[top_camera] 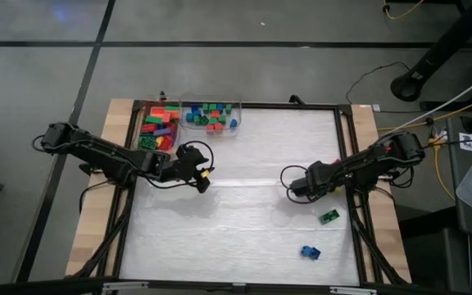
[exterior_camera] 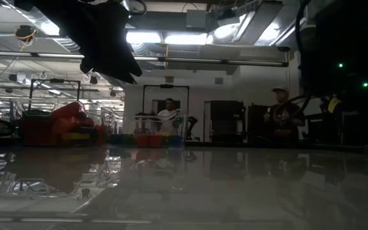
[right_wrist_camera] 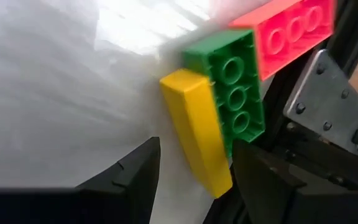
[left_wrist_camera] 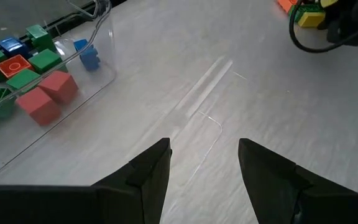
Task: Sort blocks by size
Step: Put the large yellow block into the left transparent bin
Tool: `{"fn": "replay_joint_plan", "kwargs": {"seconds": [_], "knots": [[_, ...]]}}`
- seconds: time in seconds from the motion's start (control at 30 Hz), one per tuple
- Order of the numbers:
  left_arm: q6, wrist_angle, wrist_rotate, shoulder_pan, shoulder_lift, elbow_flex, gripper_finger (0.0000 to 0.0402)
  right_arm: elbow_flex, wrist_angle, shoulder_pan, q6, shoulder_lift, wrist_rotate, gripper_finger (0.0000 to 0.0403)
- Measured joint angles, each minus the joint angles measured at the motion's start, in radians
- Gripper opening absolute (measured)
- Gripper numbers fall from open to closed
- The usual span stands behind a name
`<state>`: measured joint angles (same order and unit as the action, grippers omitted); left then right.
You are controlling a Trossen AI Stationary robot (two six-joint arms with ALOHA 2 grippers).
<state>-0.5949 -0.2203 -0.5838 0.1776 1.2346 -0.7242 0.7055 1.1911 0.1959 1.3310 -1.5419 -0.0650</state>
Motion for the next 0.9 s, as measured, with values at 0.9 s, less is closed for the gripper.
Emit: {"fn": "replay_joint_plan", "kwargs": {"seconds": [0.9], "knots": [[0.0,-0.002,0.0,0.0,0.0,0.0,0.0178,0.009,-0.132,0.0,-0.08,0.0,0.13,0.0084]]}}
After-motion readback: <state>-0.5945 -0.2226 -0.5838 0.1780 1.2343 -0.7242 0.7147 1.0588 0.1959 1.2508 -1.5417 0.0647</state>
